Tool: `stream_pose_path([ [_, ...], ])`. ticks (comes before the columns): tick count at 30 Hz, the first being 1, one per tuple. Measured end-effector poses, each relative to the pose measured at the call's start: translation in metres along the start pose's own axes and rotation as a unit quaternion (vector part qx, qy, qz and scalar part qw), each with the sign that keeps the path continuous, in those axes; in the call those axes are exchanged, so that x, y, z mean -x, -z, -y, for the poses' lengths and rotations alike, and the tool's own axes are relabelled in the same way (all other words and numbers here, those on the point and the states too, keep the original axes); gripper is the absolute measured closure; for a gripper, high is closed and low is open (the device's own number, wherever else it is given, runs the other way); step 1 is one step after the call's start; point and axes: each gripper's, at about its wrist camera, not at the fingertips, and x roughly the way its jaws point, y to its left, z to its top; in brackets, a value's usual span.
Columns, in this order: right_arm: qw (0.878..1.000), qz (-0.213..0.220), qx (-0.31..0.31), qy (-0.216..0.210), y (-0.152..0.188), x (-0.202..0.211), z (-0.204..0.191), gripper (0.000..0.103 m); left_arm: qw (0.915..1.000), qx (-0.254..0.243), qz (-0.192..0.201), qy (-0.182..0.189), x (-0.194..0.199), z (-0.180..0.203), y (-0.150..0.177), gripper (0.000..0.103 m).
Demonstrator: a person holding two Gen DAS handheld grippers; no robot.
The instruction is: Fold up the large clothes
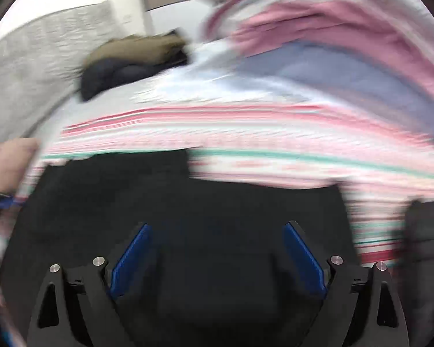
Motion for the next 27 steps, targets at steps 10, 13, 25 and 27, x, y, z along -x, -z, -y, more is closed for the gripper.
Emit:
stream_pose_path([
  [10,0.995,-0.052,-0.034,-0.073,0.026,-0.034,0.076,0.092,0.9988,-0.017,-0.019,-0.042,-0.037,0.014,0.008,0.096],
  [13,0.997,-0.002,-0.040,-0.062,0.018,-0.010,0.074,0.095,0.9990,0.020,0.036,-0.021,-0.010,0.001,0.003,0.097],
  [25,0.994,0.070,-0.079,-0.026,-0.050,0.000,0.077,0.097,0.9913,0.072,0.077,-0.079,-0.022,-0.005,-0.032,0.097],
  [27,0.996,0.039,-0.078,-0.008,-0.048,-0.030,0.076,0.097,0.9896,0.068,0.050,-0.116,-0.051,-0.007,-0.027,0.097],
])
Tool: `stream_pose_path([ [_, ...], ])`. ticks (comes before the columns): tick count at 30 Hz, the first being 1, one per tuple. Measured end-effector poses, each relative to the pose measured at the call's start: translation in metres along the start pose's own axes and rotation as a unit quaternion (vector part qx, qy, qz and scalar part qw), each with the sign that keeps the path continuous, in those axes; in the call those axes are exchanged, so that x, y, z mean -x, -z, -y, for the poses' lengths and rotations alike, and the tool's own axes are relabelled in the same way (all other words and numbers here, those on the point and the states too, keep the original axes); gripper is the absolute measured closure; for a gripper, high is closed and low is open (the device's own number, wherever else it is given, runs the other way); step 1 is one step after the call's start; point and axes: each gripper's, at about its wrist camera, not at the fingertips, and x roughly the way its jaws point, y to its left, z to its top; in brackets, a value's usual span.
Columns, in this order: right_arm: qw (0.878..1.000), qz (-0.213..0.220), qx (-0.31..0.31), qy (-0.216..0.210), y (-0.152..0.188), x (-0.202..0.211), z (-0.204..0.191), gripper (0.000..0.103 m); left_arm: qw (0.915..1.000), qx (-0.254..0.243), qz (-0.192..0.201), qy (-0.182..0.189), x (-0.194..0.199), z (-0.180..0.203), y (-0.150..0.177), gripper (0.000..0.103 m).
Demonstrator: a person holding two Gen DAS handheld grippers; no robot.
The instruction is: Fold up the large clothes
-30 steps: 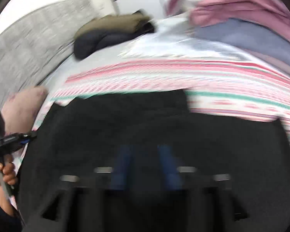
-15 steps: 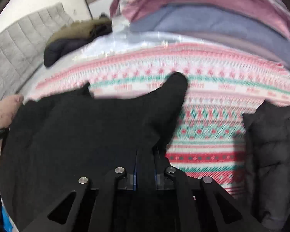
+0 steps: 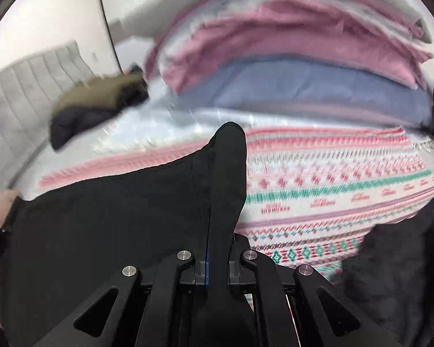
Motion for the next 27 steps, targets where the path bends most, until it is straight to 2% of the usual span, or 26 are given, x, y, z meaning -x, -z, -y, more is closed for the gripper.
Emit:
stream_pose_path([
  [2,0.999,-0.026,-0.006,0.019,0.007,-0.031,0.003,0.097,0.9992,-0.014,-0.004,-0.038,-0.020,0.005,0.009,0.097],
  [4,0.998,-0.047,-0.015,0.036,0.023,-0.056,0.007,0.097,0.9973,-0.040,0.014,-0.060,-0.020,0.014,0.017,0.096],
  [7,0.998,-0.031,-0.042,0.029,0.037,-0.056,0.020,0.097,0.9927,-0.081,0.024,-0.086,-0.016,0.024,0.026,0.094],
  [14,0.995,-0.052,-0.065,0.058,0.054,-0.036,0.036,0.091,0.9962,-0.068,0.011,-0.054,-0.012,0.020,0.017,0.088],
  [18,0.992,-0.064,-0.041,0.100,0.060,-0.024,0.031,0.090,0.9990,-0.035,0.000,-0.026,-0.005,0.014,0.012,0.087],
  [19,0.991,-0.065,-0.033,0.109,0.059,-0.022,0.029,0.086,0.9997,-0.018,-0.003,-0.016,0.000,0.010,0.009,0.087],
  [20,0.991,-0.063,-0.031,0.117,0.058,-0.019,0.028,0.076,1.0000,-0.003,-0.002,-0.007,0.006,0.006,0.007,0.087],
  [21,0.990,-0.058,-0.040,0.125,0.055,-0.012,0.030,0.072,0.9998,0.020,0.003,0.008,0.016,0.000,0.003,0.087],
  [22,0.989,-0.047,-0.063,0.123,0.054,0.001,0.034,0.067,0.9985,0.046,0.017,0.027,0.032,-0.009,0.000,0.087],
  [23,0.990,-0.024,-0.097,0.102,0.054,0.021,0.040,0.066,0.9972,0.058,0.028,0.037,0.046,-0.015,-0.002,0.087],
  [24,0.989,-0.006,-0.120,0.084,0.056,0.038,0.045,0.064,0.9965,0.063,0.033,0.044,0.060,-0.020,-0.003,0.087],
  [25,0.988,0.008,-0.136,0.075,0.061,0.056,0.047,0.054,0.9967,0.058,0.034,0.045,0.078,-0.023,-0.001,0.085],
  [26,0.987,0.019,-0.146,0.067,0.070,0.078,0.046,0.046,0.9973,0.048,0.033,0.045,0.090,-0.024,0.004,0.078],
  [27,0.988,0.021,-0.143,0.058,0.076,0.090,0.042,0.044,0.9982,0.030,0.024,0.046,0.100,-0.021,0.014,0.073],
])
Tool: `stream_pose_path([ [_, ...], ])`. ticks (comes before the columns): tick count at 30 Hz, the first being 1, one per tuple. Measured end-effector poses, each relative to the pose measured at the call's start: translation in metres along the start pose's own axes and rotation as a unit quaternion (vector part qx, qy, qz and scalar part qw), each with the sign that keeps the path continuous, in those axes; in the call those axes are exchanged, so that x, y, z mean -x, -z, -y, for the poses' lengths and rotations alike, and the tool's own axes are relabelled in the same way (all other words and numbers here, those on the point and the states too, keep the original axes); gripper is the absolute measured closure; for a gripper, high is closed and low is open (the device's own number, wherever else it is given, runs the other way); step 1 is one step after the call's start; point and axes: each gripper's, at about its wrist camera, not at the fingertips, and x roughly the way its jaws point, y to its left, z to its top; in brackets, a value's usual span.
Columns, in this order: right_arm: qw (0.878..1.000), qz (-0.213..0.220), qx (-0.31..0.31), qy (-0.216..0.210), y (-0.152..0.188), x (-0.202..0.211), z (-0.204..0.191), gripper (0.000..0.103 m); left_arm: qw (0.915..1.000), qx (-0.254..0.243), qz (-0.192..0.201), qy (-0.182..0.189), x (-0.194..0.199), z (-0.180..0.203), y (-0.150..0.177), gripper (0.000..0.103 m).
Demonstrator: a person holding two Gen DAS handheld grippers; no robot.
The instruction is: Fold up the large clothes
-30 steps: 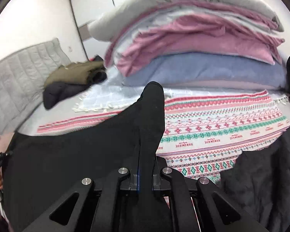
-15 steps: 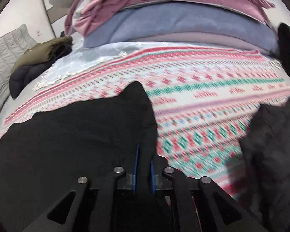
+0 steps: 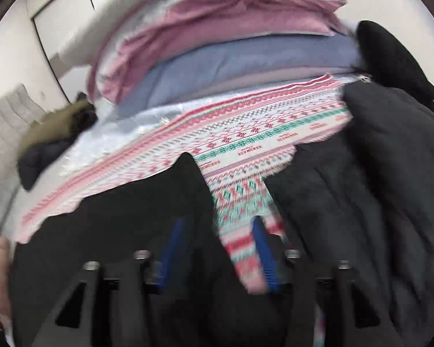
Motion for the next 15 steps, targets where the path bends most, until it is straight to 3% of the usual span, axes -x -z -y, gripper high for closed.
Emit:
stream_pose_path([
  [5,0.996,-0.063,0.050,-0.042,0.058,0.038,-0.023,0.043,0.9974,-0.049,-0.050,0.020,0.035,0.012,0.078,0.069],
  [7,0.994,-0.074,0.054,-0.060,0.078,0.054,-0.033,0.043,0.9969,-0.050,-0.060,0.008,0.043,0.011,0.106,0.068],
  [10,0.991,-0.087,0.053,-0.092,0.100,0.080,-0.045,0.043,0.9968,-0.027,-0.075,0.005,0.045,0.001,0.124,0.068],
  [15,0.986,-0.102,0.013,-0.133,0.114,0.100,-0.050,0.038,0.9969,-0.031,-0.071,-0.014,0.042,-0.008,0.127,0.068],
])
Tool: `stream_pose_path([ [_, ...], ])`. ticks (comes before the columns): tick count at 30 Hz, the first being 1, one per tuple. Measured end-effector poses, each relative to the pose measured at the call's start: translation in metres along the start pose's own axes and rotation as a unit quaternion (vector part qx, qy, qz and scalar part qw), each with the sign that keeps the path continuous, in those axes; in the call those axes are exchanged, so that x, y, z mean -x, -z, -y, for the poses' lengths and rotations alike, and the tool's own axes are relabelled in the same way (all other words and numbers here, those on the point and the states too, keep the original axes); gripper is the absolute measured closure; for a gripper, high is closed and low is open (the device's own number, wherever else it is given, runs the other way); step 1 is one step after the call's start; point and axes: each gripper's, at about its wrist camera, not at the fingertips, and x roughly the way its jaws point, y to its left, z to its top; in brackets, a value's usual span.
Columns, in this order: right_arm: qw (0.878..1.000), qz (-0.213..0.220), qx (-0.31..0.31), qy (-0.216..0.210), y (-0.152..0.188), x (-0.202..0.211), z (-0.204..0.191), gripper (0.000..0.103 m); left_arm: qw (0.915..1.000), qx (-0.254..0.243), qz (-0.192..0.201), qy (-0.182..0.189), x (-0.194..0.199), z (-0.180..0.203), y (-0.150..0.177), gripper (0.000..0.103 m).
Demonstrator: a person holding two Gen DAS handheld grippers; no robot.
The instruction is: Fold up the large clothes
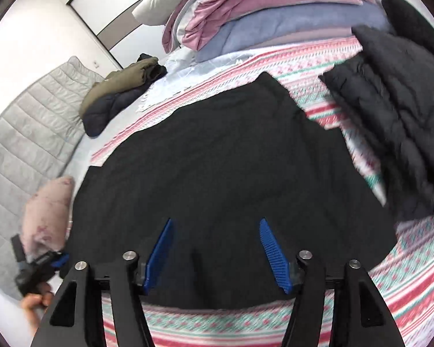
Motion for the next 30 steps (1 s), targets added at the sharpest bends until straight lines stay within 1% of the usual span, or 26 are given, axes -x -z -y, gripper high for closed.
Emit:
stream_pose_path([
  [1,1.000,-0.007,-0.005,0.003,0.002,-0.003,0.000,0.037,1.0000,0.004,-0.003,0.005,0.000,-0.004,0.001,0.068],
  [3,0.999,-0.019,-0.018,0.027,0.006,-0.013,0.004,0.037,1.0000,0.003,0.000,0.009,0.005,-0.006,0.006,0.068],
  [5,0.998,-0.038,-0.027,0.038,0.011,-0.029,0.010,0.037,0.9998,-0.019,0.012,0.002,0.012,-0.002,0.014,0.068],
  [7,0.997,-0.065,-0.020,0.044,0.016,-0.045,0.014,0.037,0.9979,-0.057,0.023,-0.022,0.010,0.008,0.018,0.068],
  [8,0.996,-0.074,-0.018,0.047,0.018,-0.053,0.016,0.037,0.9965,-0.070,0.022,-0.039,0.003,0.011,0.019,0.068],
  [10,0.995,-0.080,-0.014,0.055,0.016,-0.066,0.017,0.036,0.9950,-0.079,0.014,-0.059,-0.013,0.015,0.021,0.068],
  [12,0.994,-0.082,0.011,0.077,0.017,-0.077,0.008,0.032,0.9926,-0.092,0.019,-0.077,-0.022,0.019,0.025,0.068],
  [13,0.992,-0.079,0.031,0.093,0.020,-0.081,0.002,0.031,0.9896,-0.107,0.026,-0.092,-0.026,0.024,0.028,0.068],
  [15,0.989,-0.066,0.055,0.119,0.026,-0.086,-0.008,0.029,0.9867,-0.120,0.029,-0.106,-0.028,0.029,0.029,0.067],
  [17,0.988,-0.054,0.063,0.128,0.030,-0.087,-0.012,0.028,0.9879,-0.112,0.015,-0.106,-0.024,0.029,0.023,0.068],
  [19,0.989,-0.056,0.065,0.124,0.027,-0.082,-0.014,0.028,0.9910,-0.088,-0.001,-0.100,-0.011,0.028,0.014,0.068],
  [20,0.989,-0.062,0.067,0.121,0.024,-0.075,-0.015,0.028,0.9922,-0.081,-0.002,-0.095,-0.003,0.028,0.012,0.068],
  [21,0.989,-0.064,0.065,0.118,0.023,-0.066,-0.018,0.028,0.9941,-0.074,0.003,-0.079,0.010,0.030,0.012,0.068],
  [22,0.990,-0.061,0.058,0.116,0.021,-0.054,-0.018,0.028,0.9958,-0.076,0.016,-0.049,0.031,0.039,0.013,0.068],
  [24,0.992,-0.030,0.046,0.115,0.014,-0.021,-0.019,0.027,0.9950,-0.096,0.026,-0.011,0.052,0.056,0.022,0.066],
  [25,0.991,-0.015,0.040,0.125,0.012,-0.008,-0.017,0.021,0.9933,-0.111,0.028,0.016,0.064,0.072,0.031,0.060],
  [26,0.990,0.001,0.031,0.137,0.011,0.007,-0.015,0.017,0.9923,-0.116,0.027,0.031,0.068,0.081,0.036,0.052],
  [27,0.990,0.006,0.023,0.141,0.012,0.013,-0.011,0.017,0.9908,-0.122,0.019,0.057,0.069,0.092,0.044,0.050],
  [28,0.990,0.008,0.011,0.142,0.014,0.018,-0.005,0.017,0.9881,-0.123,0.001,0.091,0.066,0.105,0.053,0.050],
  [29,0.990,0.007,-0.006,0.142,0.015,0.018,0.005,0.017,0.9858,-0.121,-0.015,0.115,0.060,0.116,0.059,0.050],
  [30,0.990,0.004,-0.017,0.143,0.018,0.016,0.011,0.017,0.9844,-0.121,-0.027,0.125,0.051,0.125,0.065,0.050],
])
